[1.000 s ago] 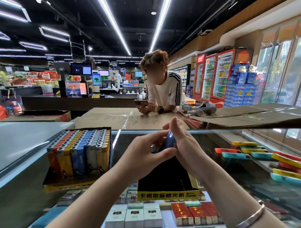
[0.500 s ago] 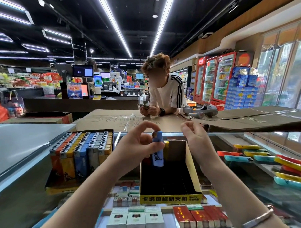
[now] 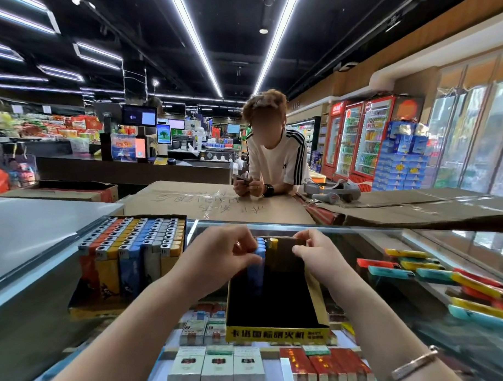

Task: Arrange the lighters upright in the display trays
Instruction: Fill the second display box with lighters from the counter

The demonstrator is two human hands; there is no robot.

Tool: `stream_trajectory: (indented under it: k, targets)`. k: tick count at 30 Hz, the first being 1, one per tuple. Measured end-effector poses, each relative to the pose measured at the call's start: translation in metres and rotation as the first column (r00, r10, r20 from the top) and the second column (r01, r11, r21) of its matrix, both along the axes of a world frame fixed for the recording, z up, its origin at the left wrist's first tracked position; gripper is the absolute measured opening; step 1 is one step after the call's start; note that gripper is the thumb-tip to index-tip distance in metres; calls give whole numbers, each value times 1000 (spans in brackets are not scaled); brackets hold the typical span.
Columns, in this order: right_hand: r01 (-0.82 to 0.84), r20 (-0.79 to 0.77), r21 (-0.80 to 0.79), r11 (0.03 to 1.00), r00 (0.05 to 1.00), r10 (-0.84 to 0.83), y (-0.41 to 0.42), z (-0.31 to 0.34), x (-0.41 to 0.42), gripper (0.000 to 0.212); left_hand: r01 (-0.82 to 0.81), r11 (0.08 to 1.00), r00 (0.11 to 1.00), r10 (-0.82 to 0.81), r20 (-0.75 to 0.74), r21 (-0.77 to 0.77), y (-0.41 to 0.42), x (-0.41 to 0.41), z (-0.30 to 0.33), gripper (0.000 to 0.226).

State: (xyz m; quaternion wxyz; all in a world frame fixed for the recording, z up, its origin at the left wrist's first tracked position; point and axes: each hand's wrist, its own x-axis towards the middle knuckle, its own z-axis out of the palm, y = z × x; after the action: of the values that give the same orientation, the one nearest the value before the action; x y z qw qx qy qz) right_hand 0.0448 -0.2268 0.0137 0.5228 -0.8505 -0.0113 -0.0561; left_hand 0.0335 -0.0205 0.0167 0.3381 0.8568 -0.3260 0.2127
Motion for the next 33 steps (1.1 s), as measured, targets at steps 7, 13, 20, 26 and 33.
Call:
stream_trajectory:
  k: [7, 13, 20, 26, 33]
  targets:
    - [13, 32, -7, 1000, 999, -13, 2, -2, -1, 12, -71, 993, 982, 53, 181, 94, -5, -2, -3, 12]
    - [17, 61, -41, 999, 998, -15, 1, -4, 2, 14, -98, 980, 964, 49, 262, 175, -10, -1, -5, 10]
    - [47, 122, -54, 997, 992, -40, -1, -9, 7, 11, 93, 994, 961, -104, -257, -56, 5, 8, -5, 33]
    - [227, 221, 47, 973, 947, -232, -18, -1, 7, 17, 104, 992, 958, -81, -277, 70, -1, 10, -12, 57]
    - [366, 143, -315, 876, 930, -337, -59, 0, 9, 42, 123, 991, 958, -105, -265, 52, -6, 16, -22, 59]
